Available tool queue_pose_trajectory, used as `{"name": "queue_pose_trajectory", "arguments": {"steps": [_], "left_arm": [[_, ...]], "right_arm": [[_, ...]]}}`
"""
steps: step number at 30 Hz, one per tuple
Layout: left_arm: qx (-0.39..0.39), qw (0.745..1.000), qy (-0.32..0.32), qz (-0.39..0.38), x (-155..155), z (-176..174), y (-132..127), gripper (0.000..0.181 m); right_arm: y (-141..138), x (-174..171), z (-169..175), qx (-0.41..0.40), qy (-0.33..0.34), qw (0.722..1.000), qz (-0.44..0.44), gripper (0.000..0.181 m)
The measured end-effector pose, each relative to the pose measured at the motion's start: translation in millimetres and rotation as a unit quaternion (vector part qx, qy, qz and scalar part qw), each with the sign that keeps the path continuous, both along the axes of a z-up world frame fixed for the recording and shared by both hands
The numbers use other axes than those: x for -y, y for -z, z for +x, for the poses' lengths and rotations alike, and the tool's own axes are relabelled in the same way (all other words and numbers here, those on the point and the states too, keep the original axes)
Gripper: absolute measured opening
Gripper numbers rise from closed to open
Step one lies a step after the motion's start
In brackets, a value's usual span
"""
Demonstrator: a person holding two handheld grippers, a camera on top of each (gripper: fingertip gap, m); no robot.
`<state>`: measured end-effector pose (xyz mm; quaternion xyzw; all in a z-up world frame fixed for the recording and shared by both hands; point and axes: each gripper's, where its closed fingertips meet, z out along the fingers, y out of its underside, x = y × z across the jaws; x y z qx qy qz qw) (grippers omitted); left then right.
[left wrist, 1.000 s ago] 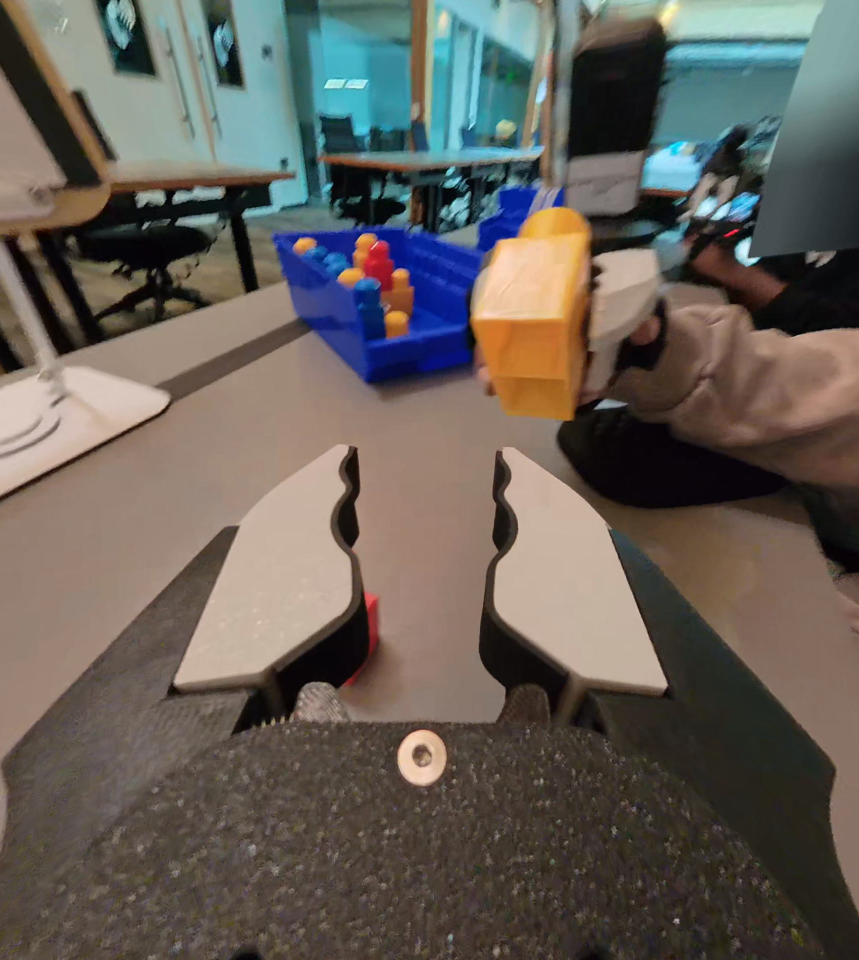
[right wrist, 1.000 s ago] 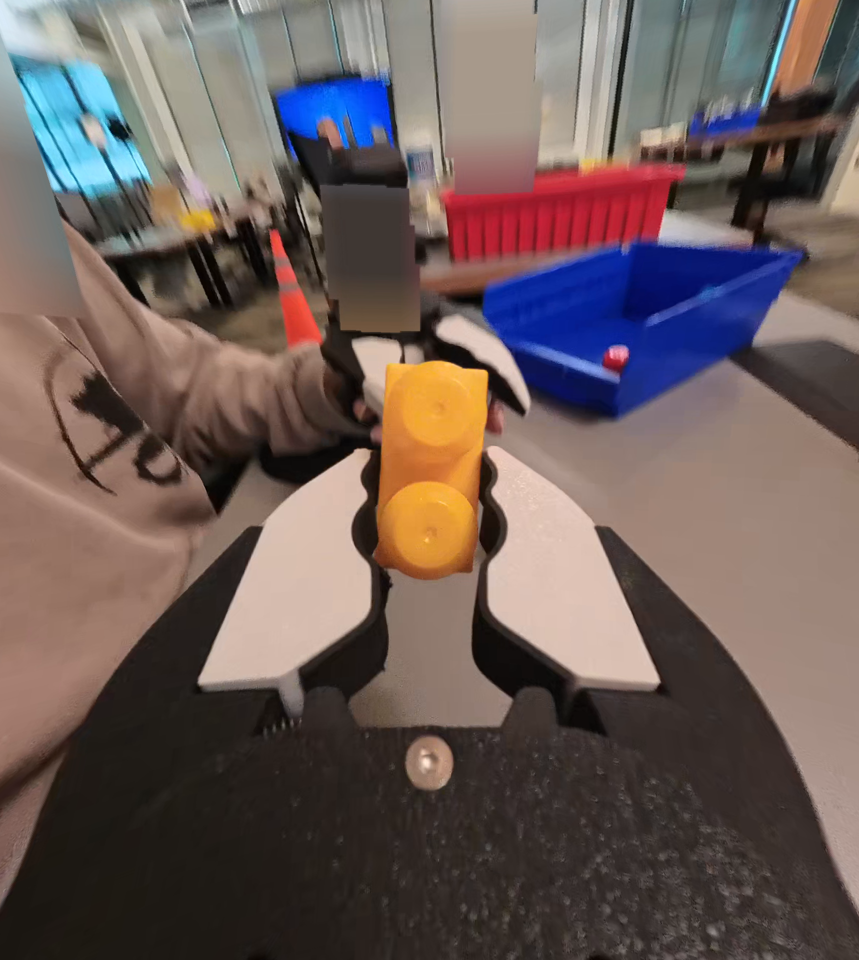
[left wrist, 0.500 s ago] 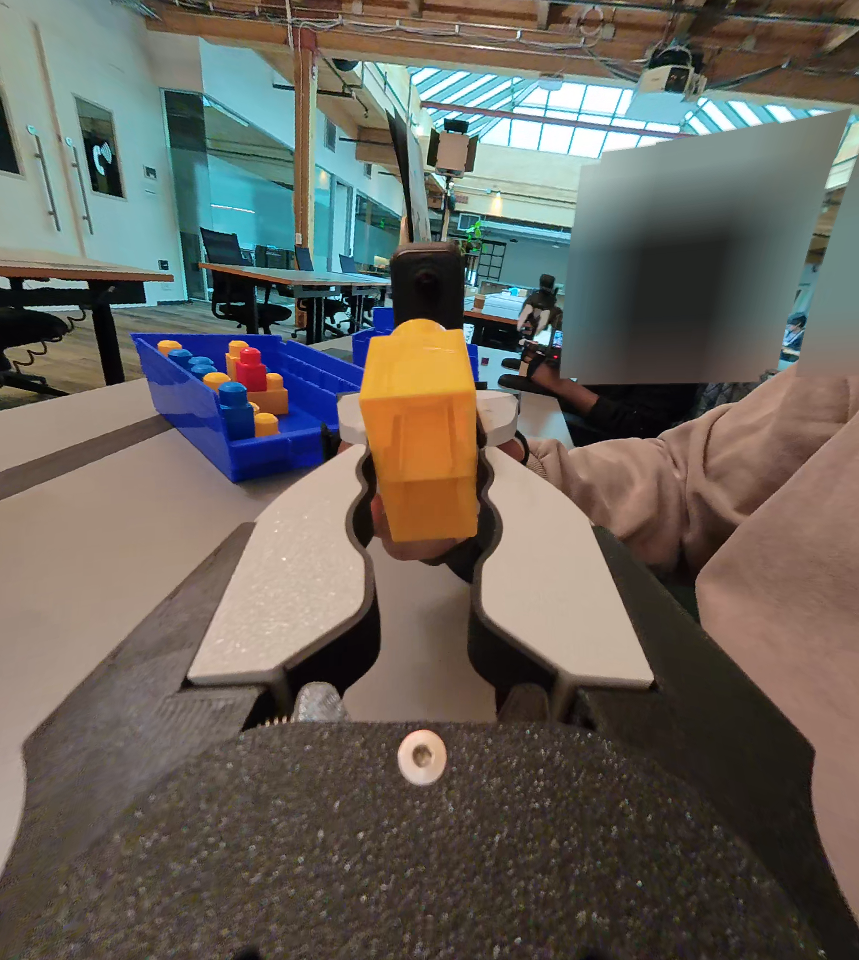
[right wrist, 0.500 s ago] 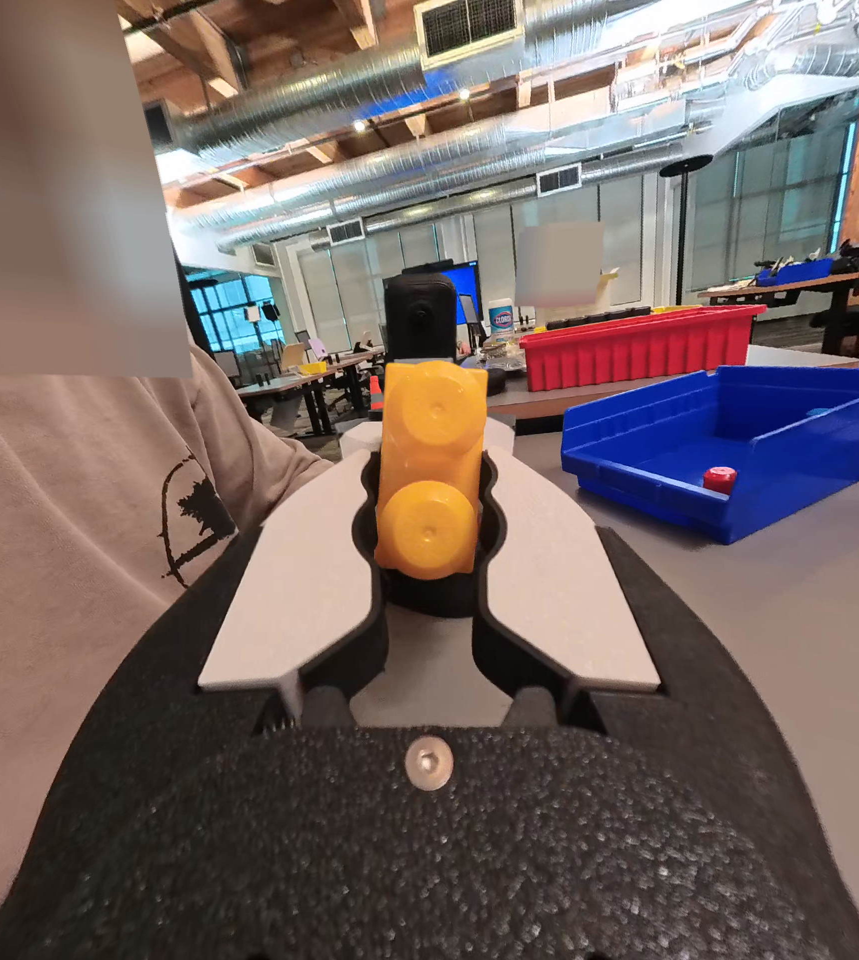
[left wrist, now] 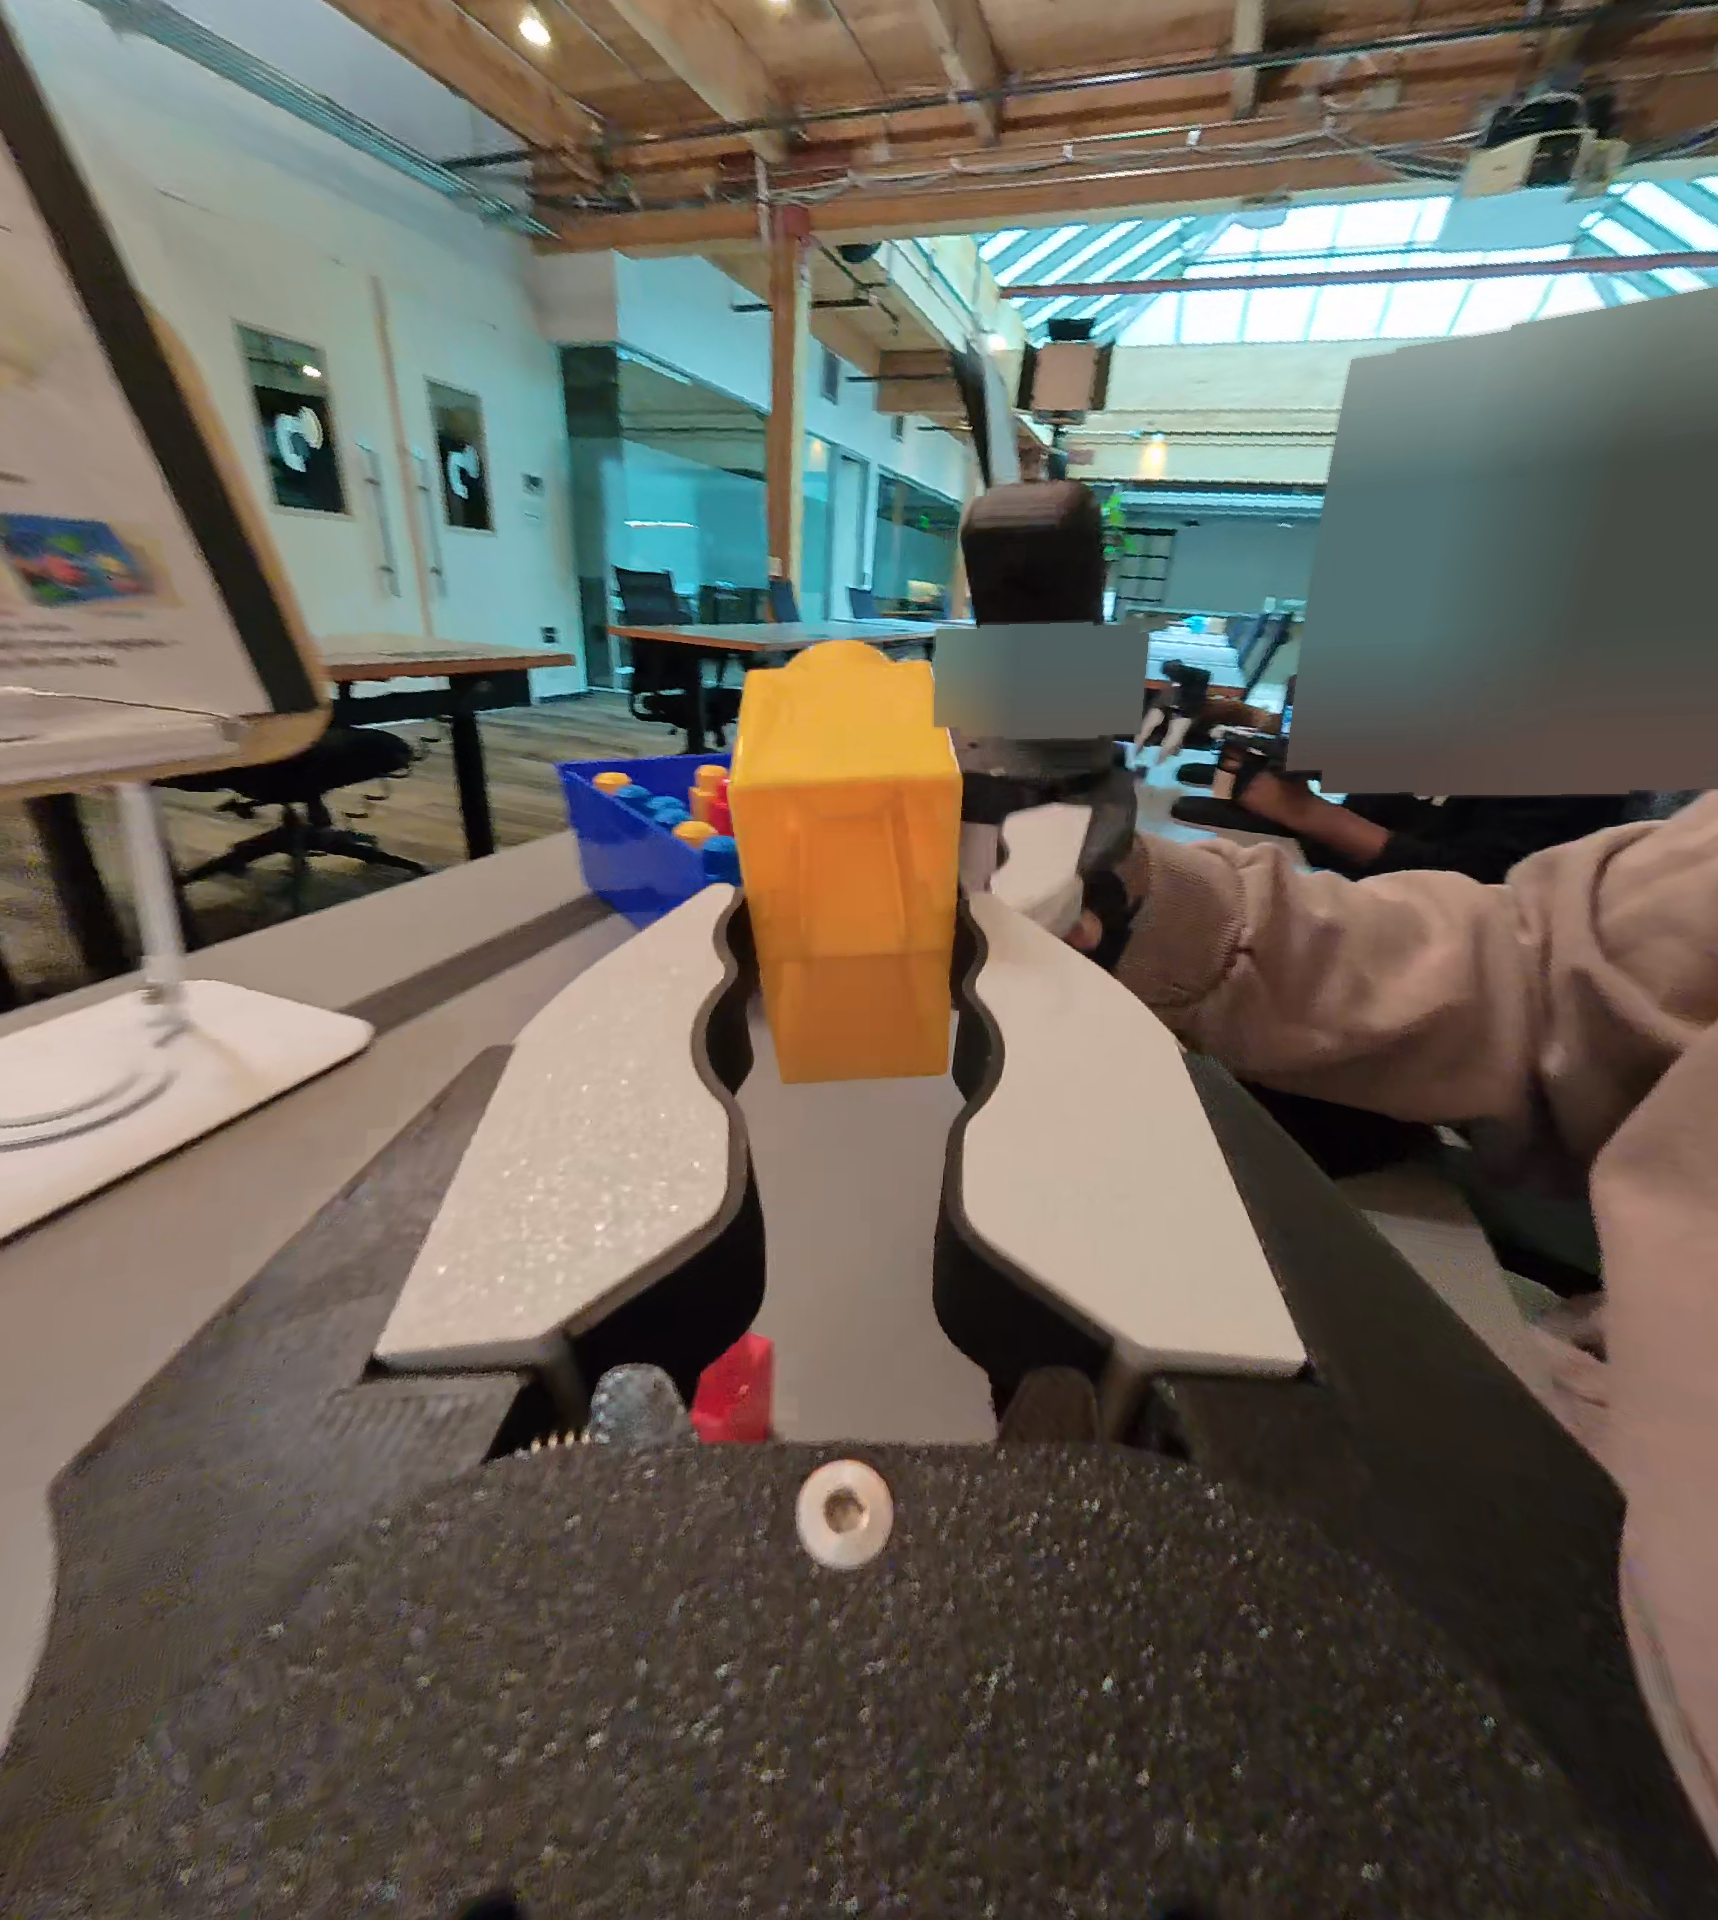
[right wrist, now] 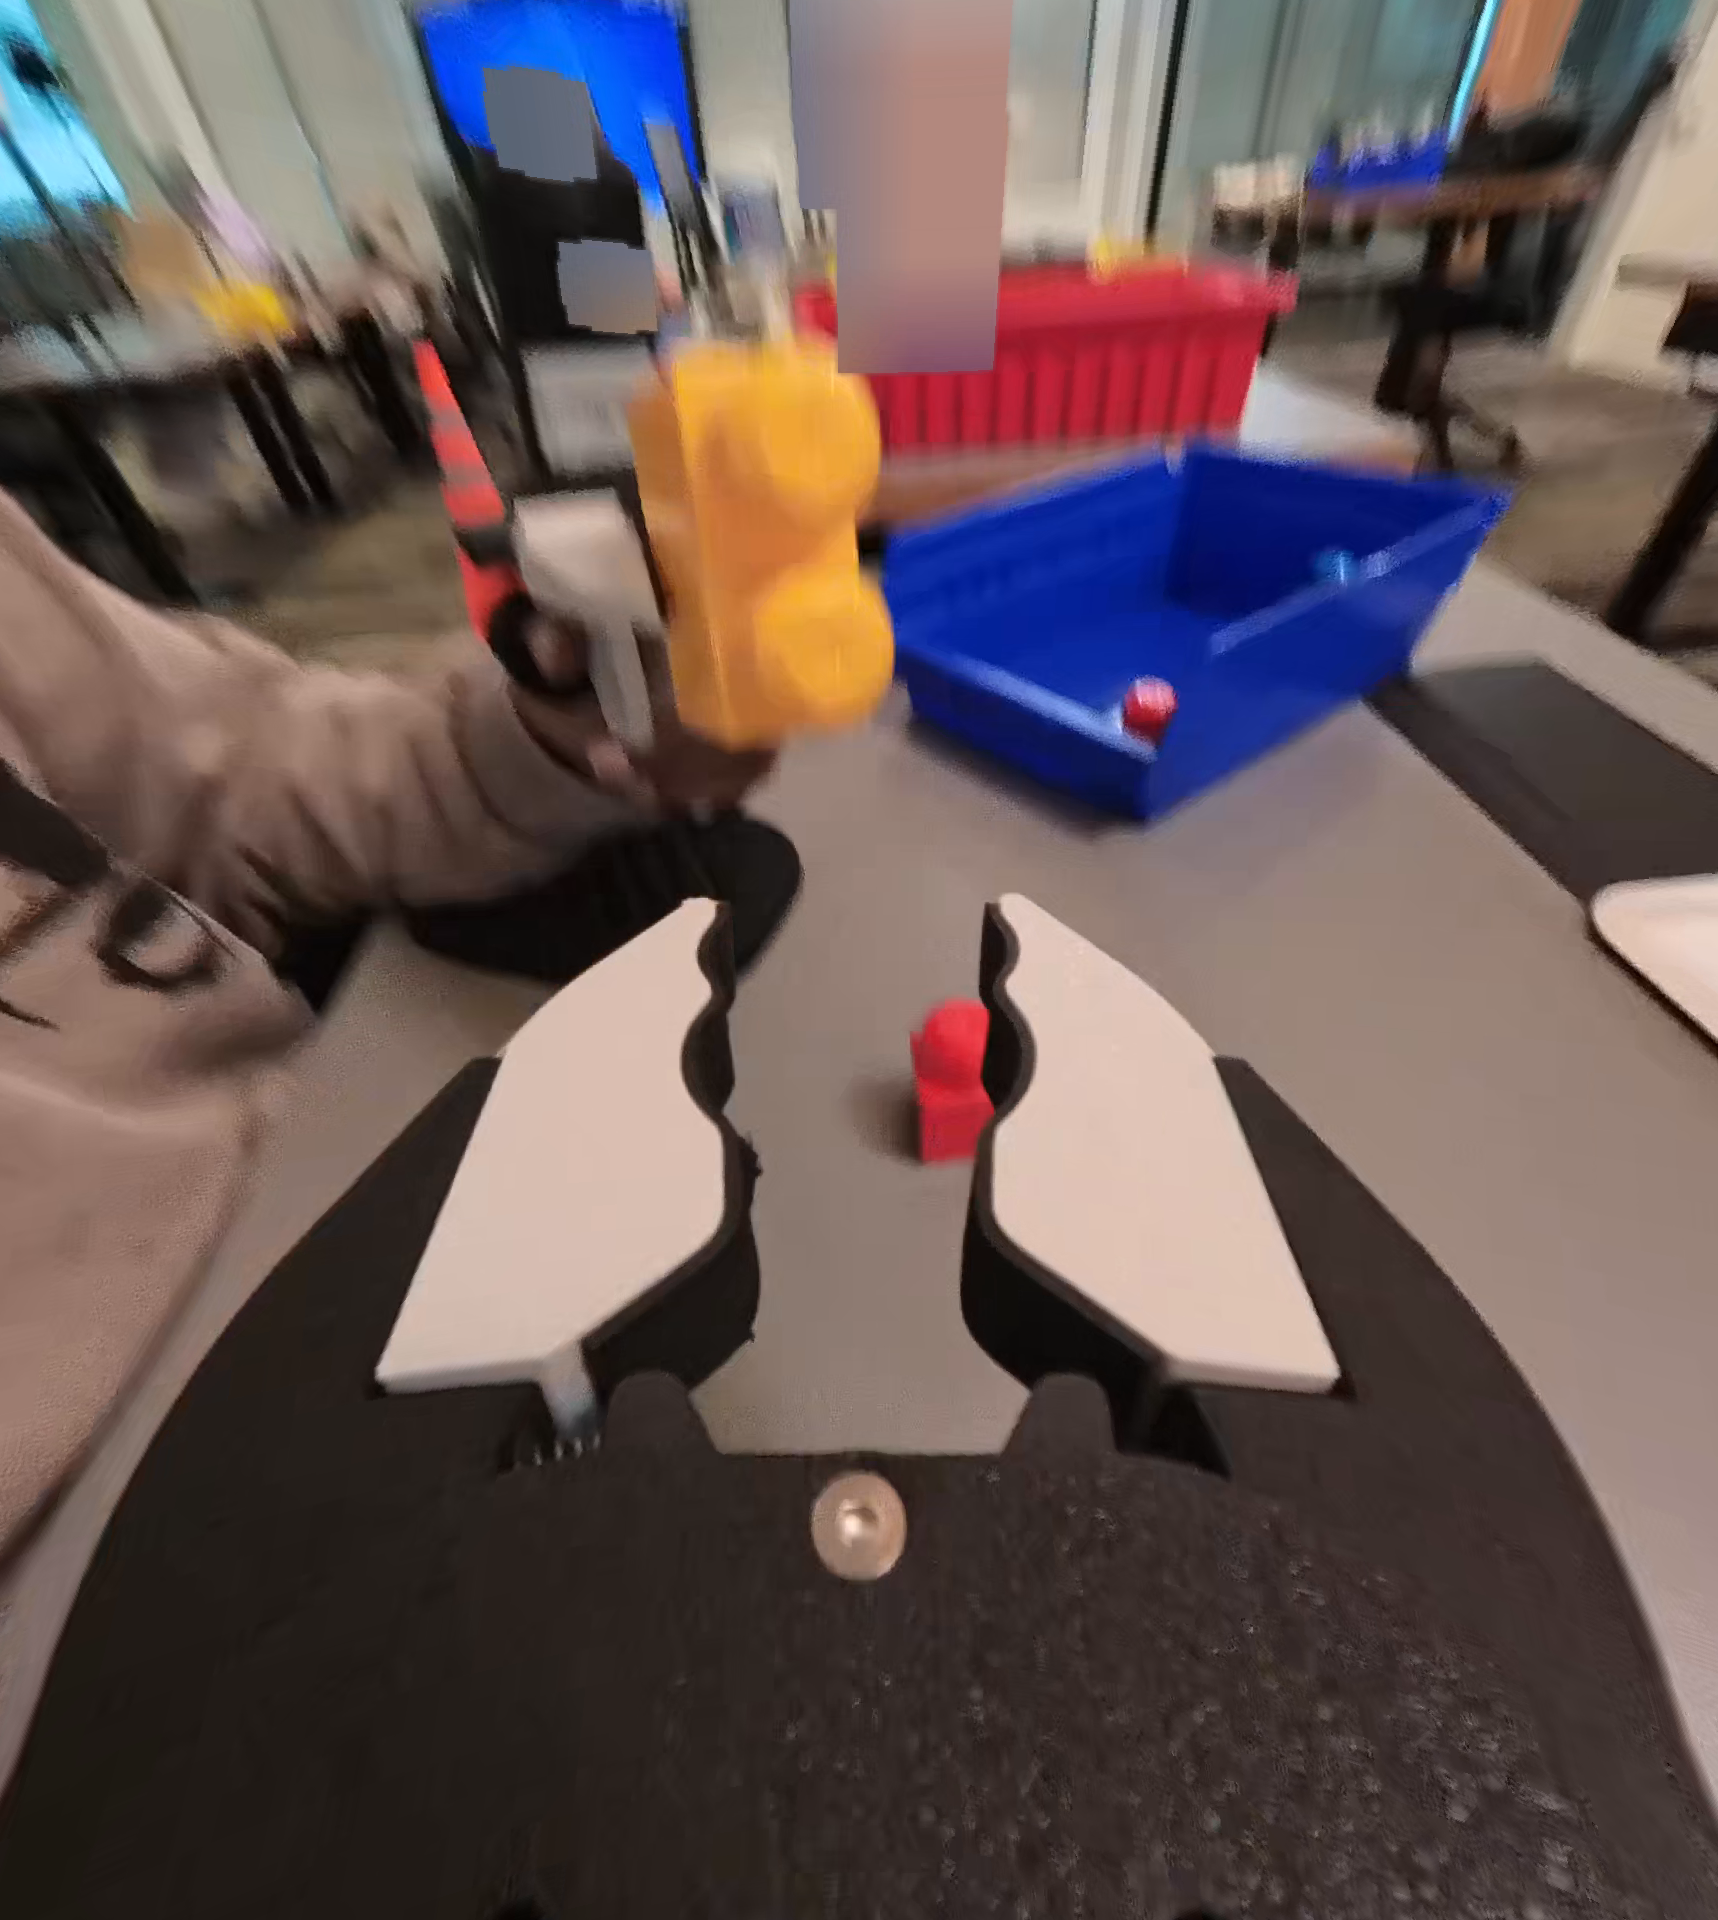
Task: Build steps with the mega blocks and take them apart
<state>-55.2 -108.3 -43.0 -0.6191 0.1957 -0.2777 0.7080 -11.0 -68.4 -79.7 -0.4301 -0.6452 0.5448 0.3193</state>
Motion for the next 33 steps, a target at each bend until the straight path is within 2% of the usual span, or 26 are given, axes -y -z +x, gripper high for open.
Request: {"name": "queue_pose_trajectory", "arguments": {"steps": [4, 8, 11, 12, 13, 15, 18, 22, 24, 26, 29, 33], "left_arm": [[-0.013, 0.999, -0.053, 0.004, 0.1, -28.9, -4.5, 0.036], [-0.02, 0.994, -0.107, -0.005, -5.5, -47.8, -1.3, 0.036], [-0.021, 0.99, -0.137, -0.009, -7.5, -59.6, 0.1, 0.036], [-0.019, 0.99, -0.141, -0.008, -7.2, -62.0, -0.6, 0.036], [-0.016, 0.99, -0.143, -0.008, -6.9, -63.9, -0.9, 0.036], [-0.015, 0.989, -0.147, -0.007, -6.6, -66.5, -0.9, 0.036], [-0.012, 0.989, -0.144, -0.011, -6.7, -66.0, 0.3, 0.036], [-0.006, 0.994, -0.112, -0.014, -5.2, -54.1, 0.8, 0.036], [0.0, 0.996, -0.086, -0.015, -3.7, -44.0, 0.8, 0.036], [0.005, 0.998, -0.061, -0.02, -3.0, -32.9, 1.9, 0.036], [0.005, 0.999, -0.018, -0.029, -1.6, -12.2, 6.2, 0.036], [-0.011, 0.999, 0.026, -0.036, 1.7, 11.2, 12.9, 0.036]], "right_arm": [[54.0, -8.1, -27.2, 0.144, 0.033, 0.984, 0.102, 0.046], [99.0, -3.0, -49.1, 0.24, 0.018, 0.958, 0.154, 0.052], [123.3, -0.7, -61.1, 0.28, 0.005, 0.944, 0.174, 0.054], [130.1, -1.0, -63.7, 0.289, 0.004, 0.94, 0.18, 0.052], [135.9, -2.2, -65.6, 0.295, 0.005, 0.937, 0.189, 0.04], [136.5, -0.4, -66.9, 0.282, -0.002, 0.941, 0.188, 0.035], [113.6, -2.7, -66.4, 0.23, 0.003, 0.963, 0.142, 0.036], [36.4, -16.6, -57.9, 0.045, 0.013, 0.999, 0.015, 0.035], [-7.3, -23.1, -41.6, -0.059, -0.004, 0.995, -0.074, 0.035], [-41.0, -29.7, -23.5, -0.138, -0.022, 0.978, -0.155, 0.035], [-59.2, -25.5, -9.8, -0.184, -0.047, 0.962, -0.197, 0.036], [-60.4, -1.2, -10.8, -0.18, -0.09, 0.958, -0.203, 0.036]]}}
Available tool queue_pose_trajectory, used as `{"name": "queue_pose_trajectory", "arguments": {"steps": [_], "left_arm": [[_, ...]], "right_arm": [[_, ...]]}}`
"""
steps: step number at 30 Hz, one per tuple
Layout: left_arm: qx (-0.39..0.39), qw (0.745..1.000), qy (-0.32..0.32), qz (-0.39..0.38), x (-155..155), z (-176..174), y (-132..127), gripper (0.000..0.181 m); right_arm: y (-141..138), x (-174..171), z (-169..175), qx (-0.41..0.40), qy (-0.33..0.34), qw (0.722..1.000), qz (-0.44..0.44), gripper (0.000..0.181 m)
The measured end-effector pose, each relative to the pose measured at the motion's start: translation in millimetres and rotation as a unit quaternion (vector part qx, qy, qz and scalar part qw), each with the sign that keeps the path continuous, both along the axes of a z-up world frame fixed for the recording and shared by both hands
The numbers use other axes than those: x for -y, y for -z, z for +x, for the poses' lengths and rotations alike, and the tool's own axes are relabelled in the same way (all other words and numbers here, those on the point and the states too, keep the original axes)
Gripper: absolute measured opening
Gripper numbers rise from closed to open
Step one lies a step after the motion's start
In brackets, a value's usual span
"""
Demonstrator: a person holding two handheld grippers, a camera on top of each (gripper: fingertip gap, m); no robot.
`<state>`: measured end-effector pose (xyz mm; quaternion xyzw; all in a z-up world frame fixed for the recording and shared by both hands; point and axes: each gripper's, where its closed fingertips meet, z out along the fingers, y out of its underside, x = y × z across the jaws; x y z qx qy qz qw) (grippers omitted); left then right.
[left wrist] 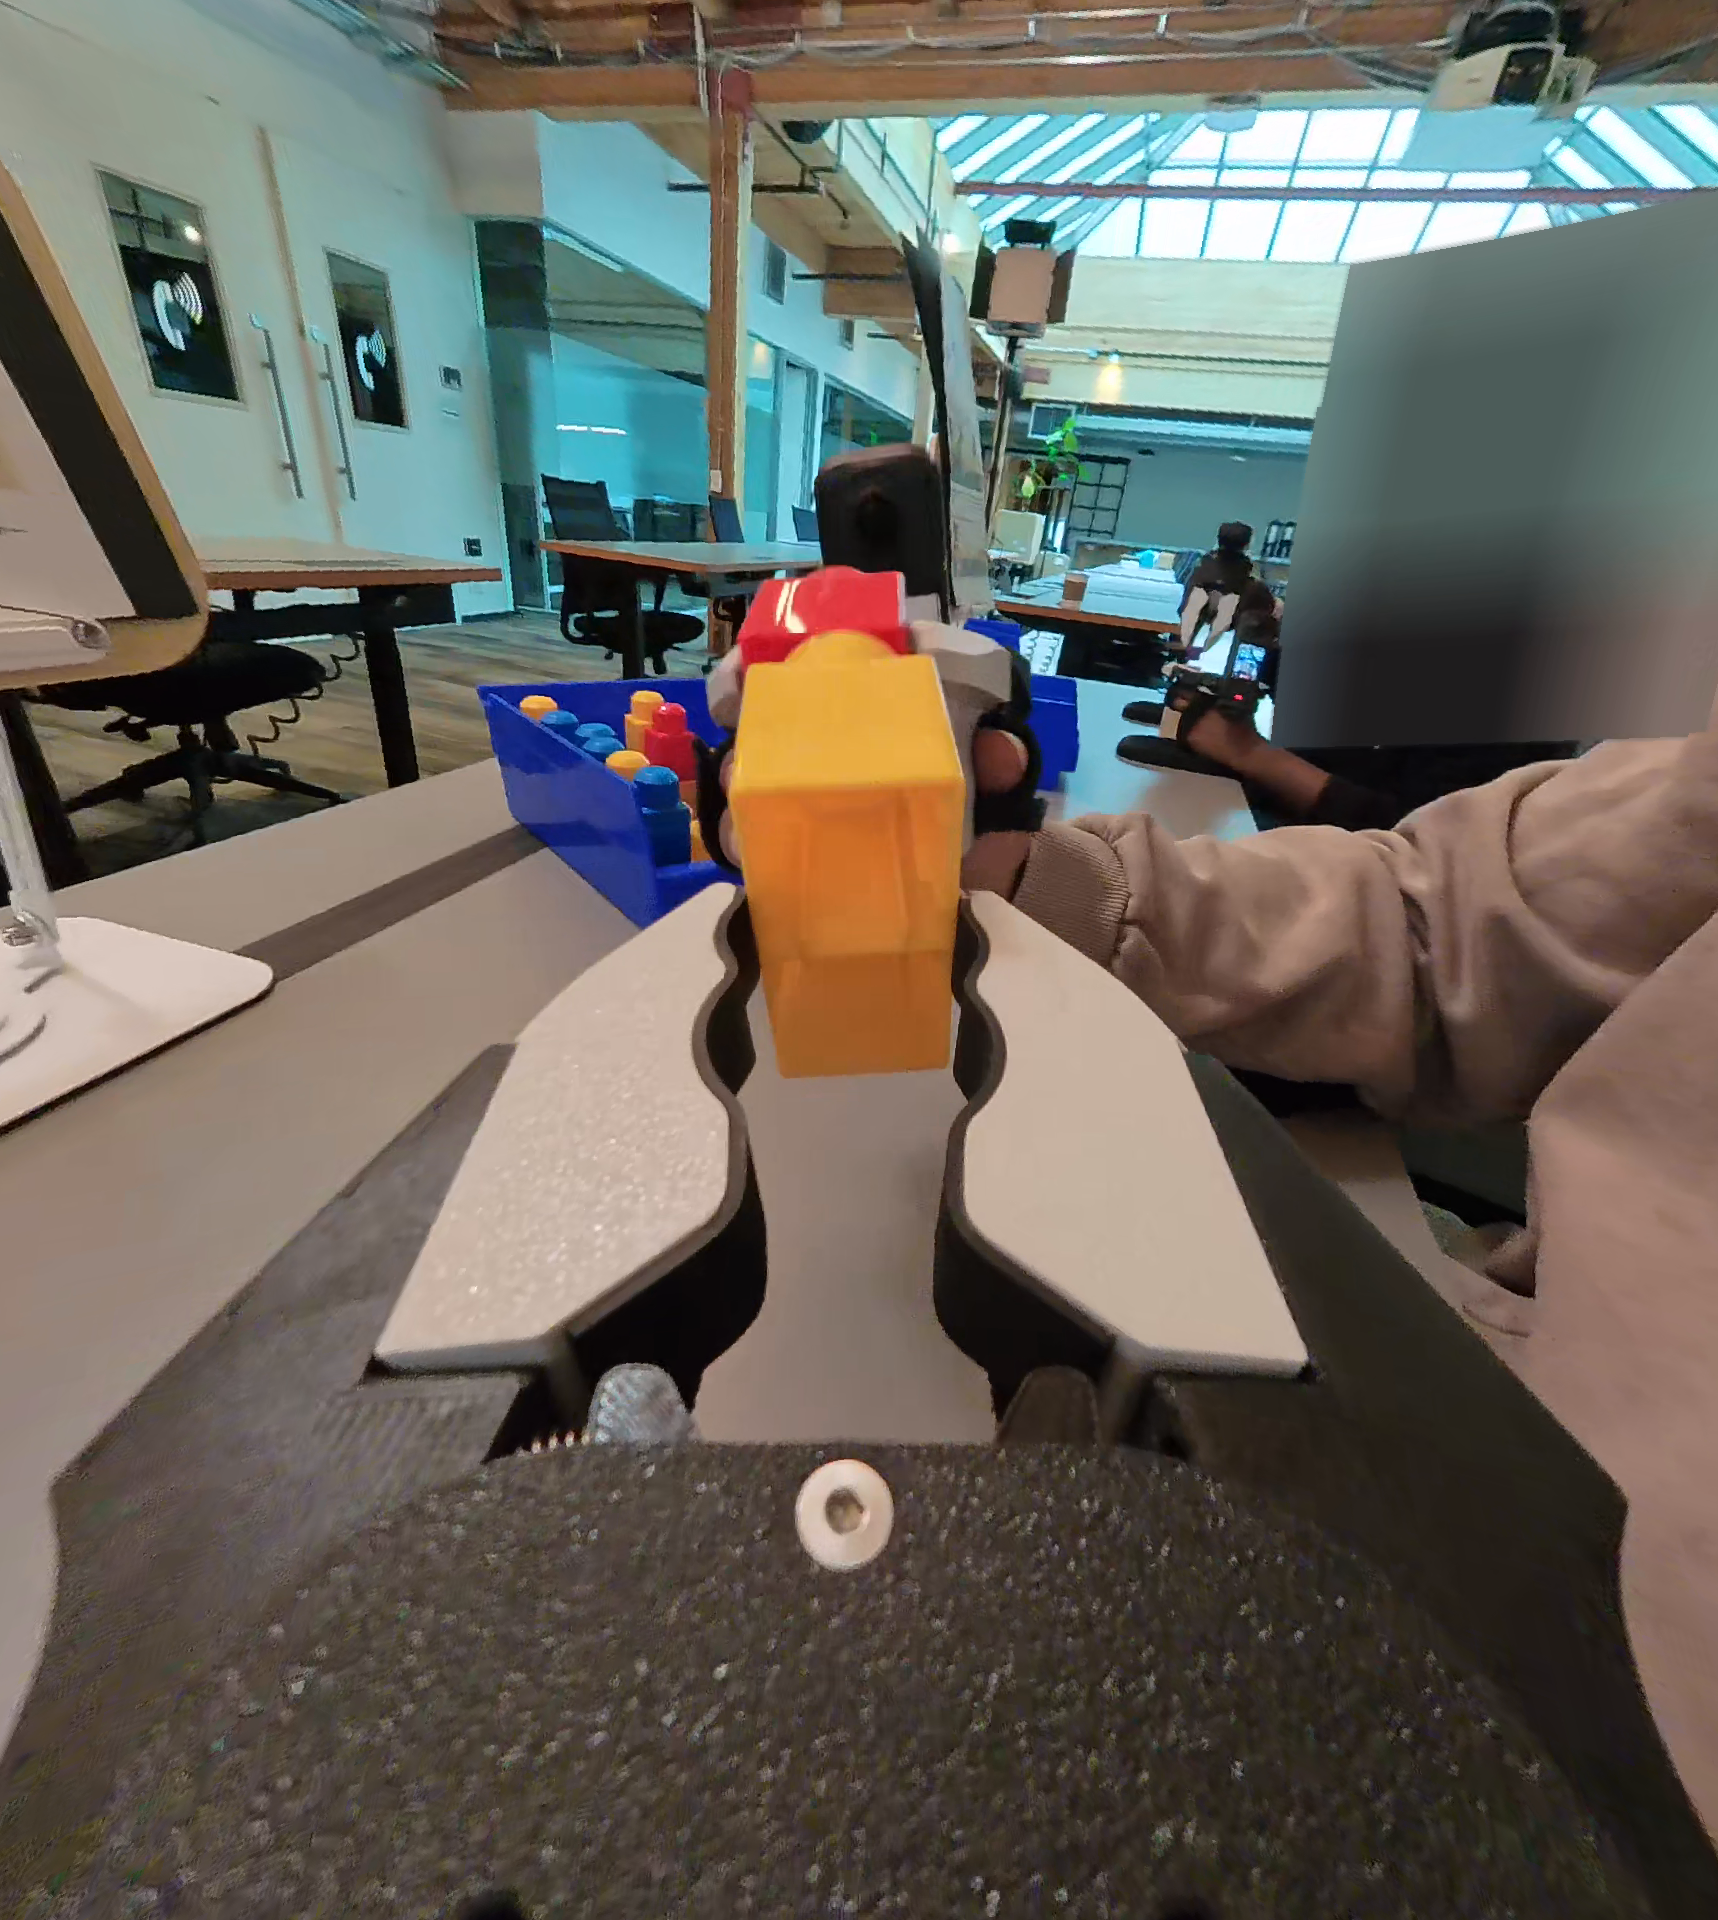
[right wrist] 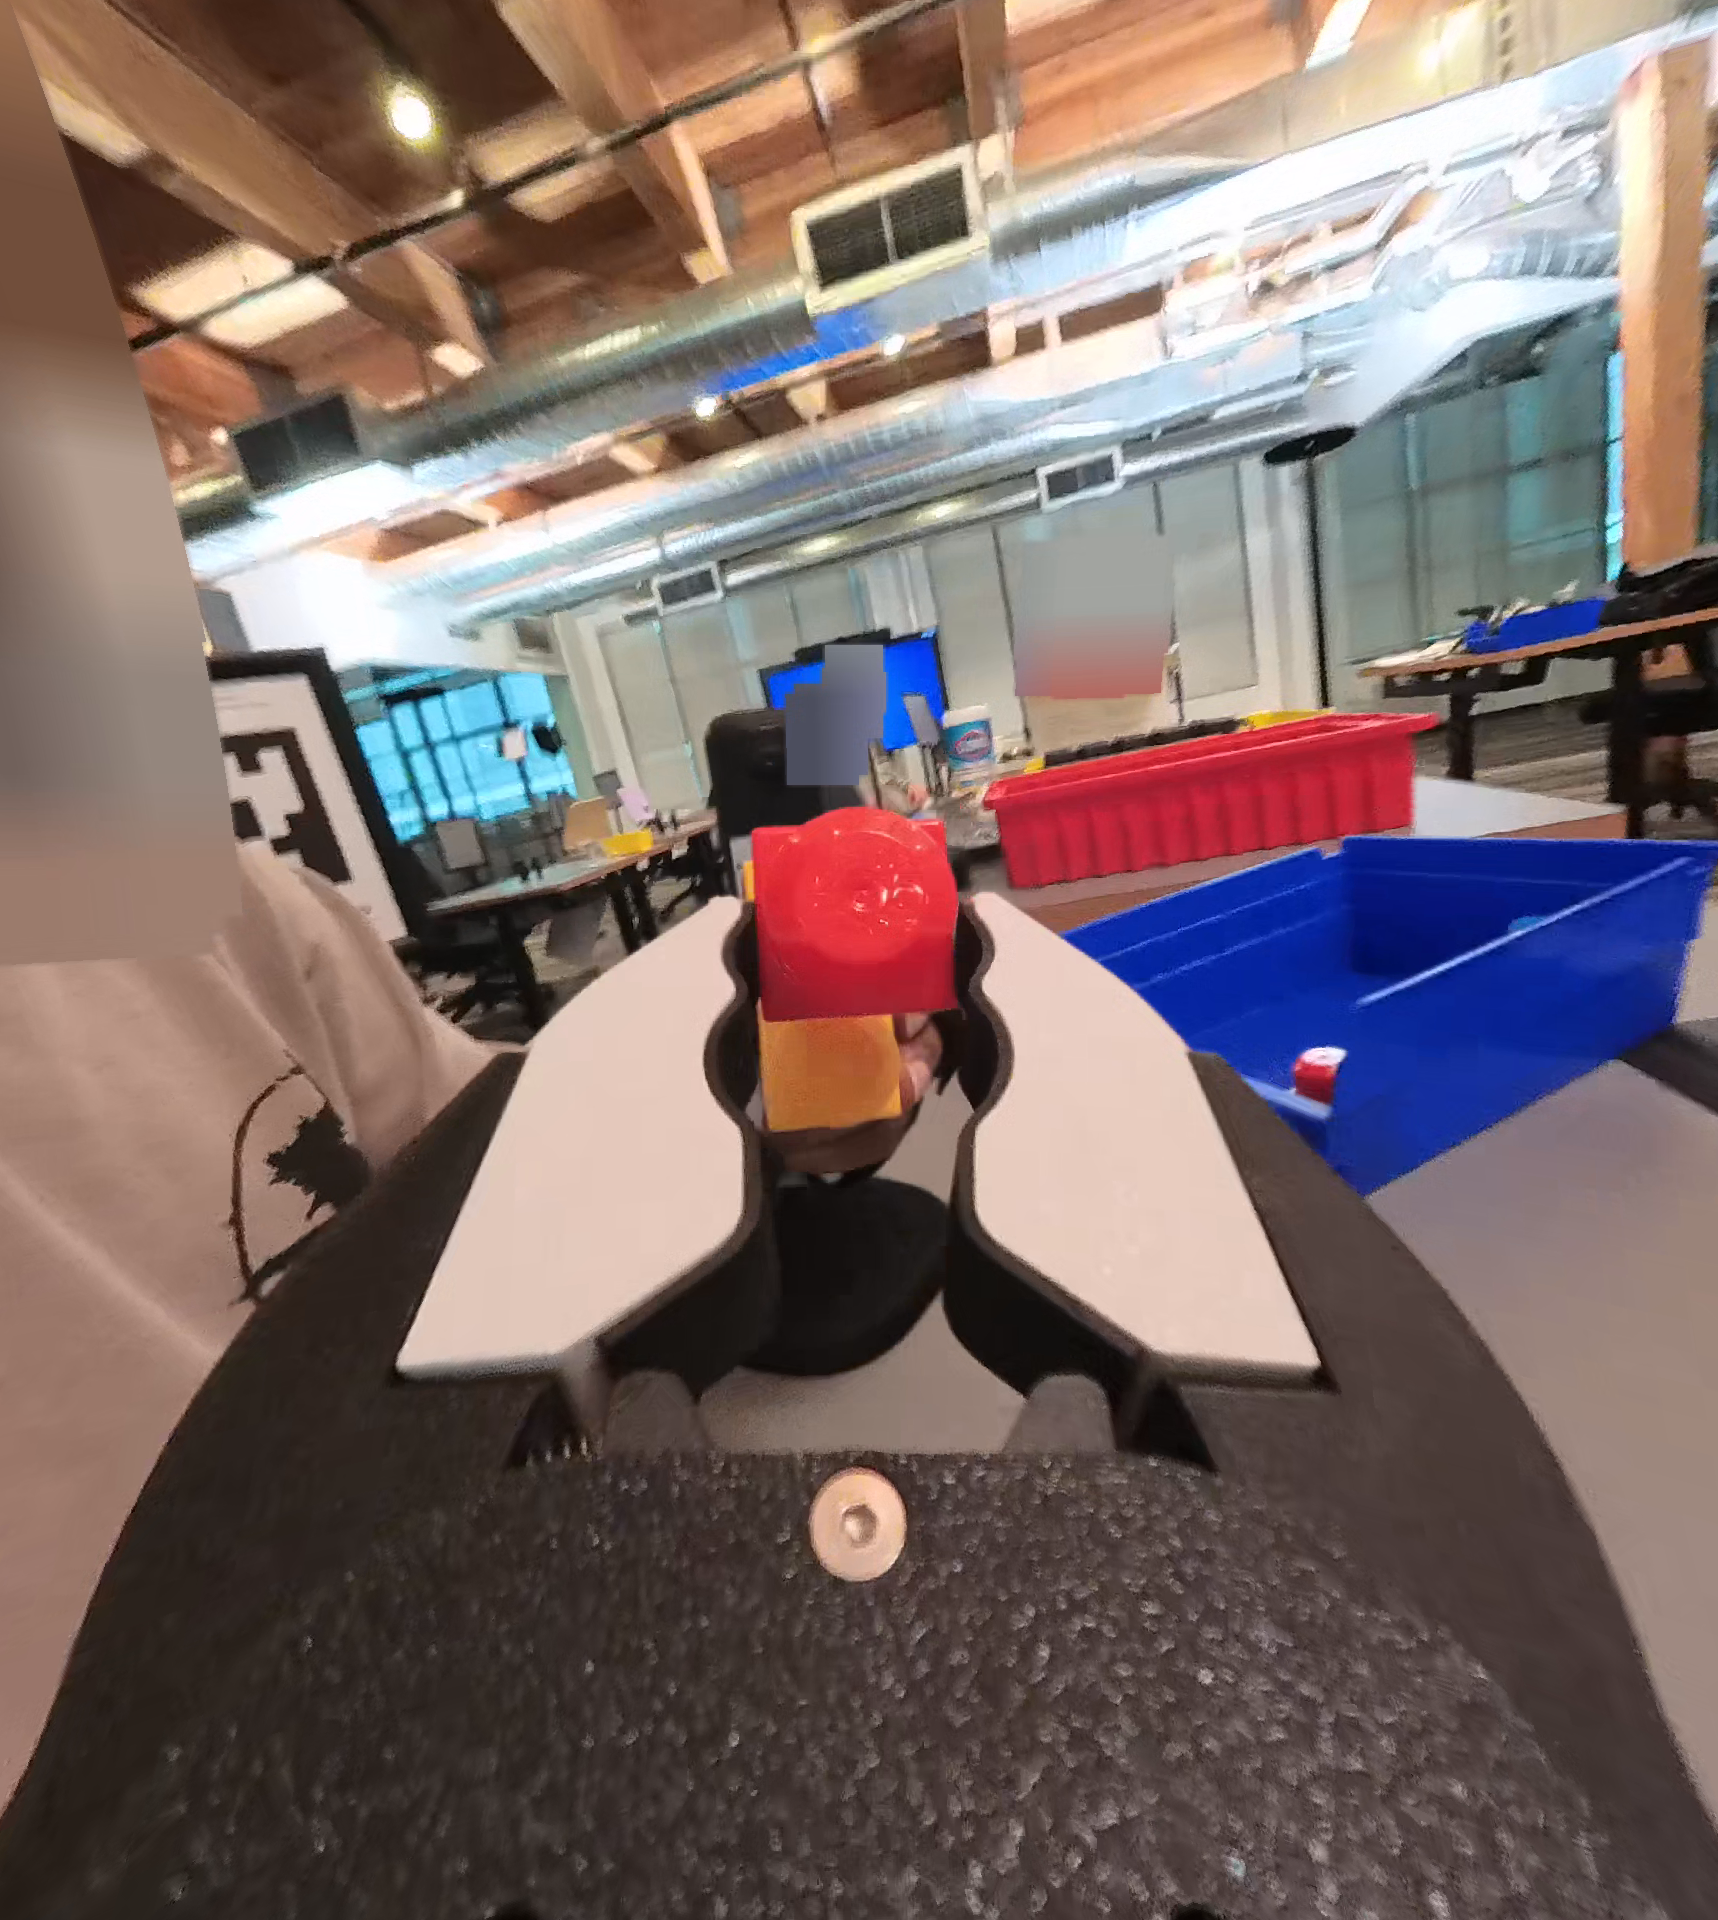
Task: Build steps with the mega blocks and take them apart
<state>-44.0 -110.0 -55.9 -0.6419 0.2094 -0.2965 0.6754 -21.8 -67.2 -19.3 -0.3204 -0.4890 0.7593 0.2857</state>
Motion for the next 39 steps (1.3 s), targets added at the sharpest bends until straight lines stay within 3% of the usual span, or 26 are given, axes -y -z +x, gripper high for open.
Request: {"name": "queue_pose_trajectory", "arguments": {"steps": [3, 12, 16, 20, 26, 32, 39], "left_arm": [[-0.013, 1.0, 0.018, -0.011, 1.9, 4.8, 5.2, 0.036], [-0.113, 0.989, 0.044, -0.083, 6.5, 5.7, 40.1, 0.036], [-0.207, 0.969, 0.059, -0.122, 7.5, 16.4, 74.0, 0.036], [-0.245, 0.958, 0.063, -0.134, 5.4, 26.0, 90.2, 0.036], [-0.268, 0.95, 0.061, -0.148, 4.0, 30.9, 102.1, 0.036], [-0.254, 0.956, 0.057, -0.134, 0.5, 32.8, 96.6, 0.036], [-0.193, 0.976, 0.047, -0.085, -0.2, 36.5, 72.1, 0.036]], "right_arm": [[11.4, 20.4, -4.9, 0.022, -0.026, 0.999, 0.043, 0.036], [59.0, 27.1, -3.0, 0.138, -0.027, 0.972, 0.19, 0.035], [78.4, 28.9, 6.3, 0.199, -0.043, 0.935, 0.289, 0.035], [95.7, 25.7, 18.1, 0.281, -0.062, 0.868, 0.404, 0.036], [113.1, 21.1, 28.1, 0.342, -0.079, 0.819, 0.453, 0.036], [112.5, 18.8, 29.7, 0.313, -0.056, 0.846, 0.428, 0.036], [70.9, 24.0, 22.3, 0.193, -0.002, 0.928, 0.318, 0.043]]}}
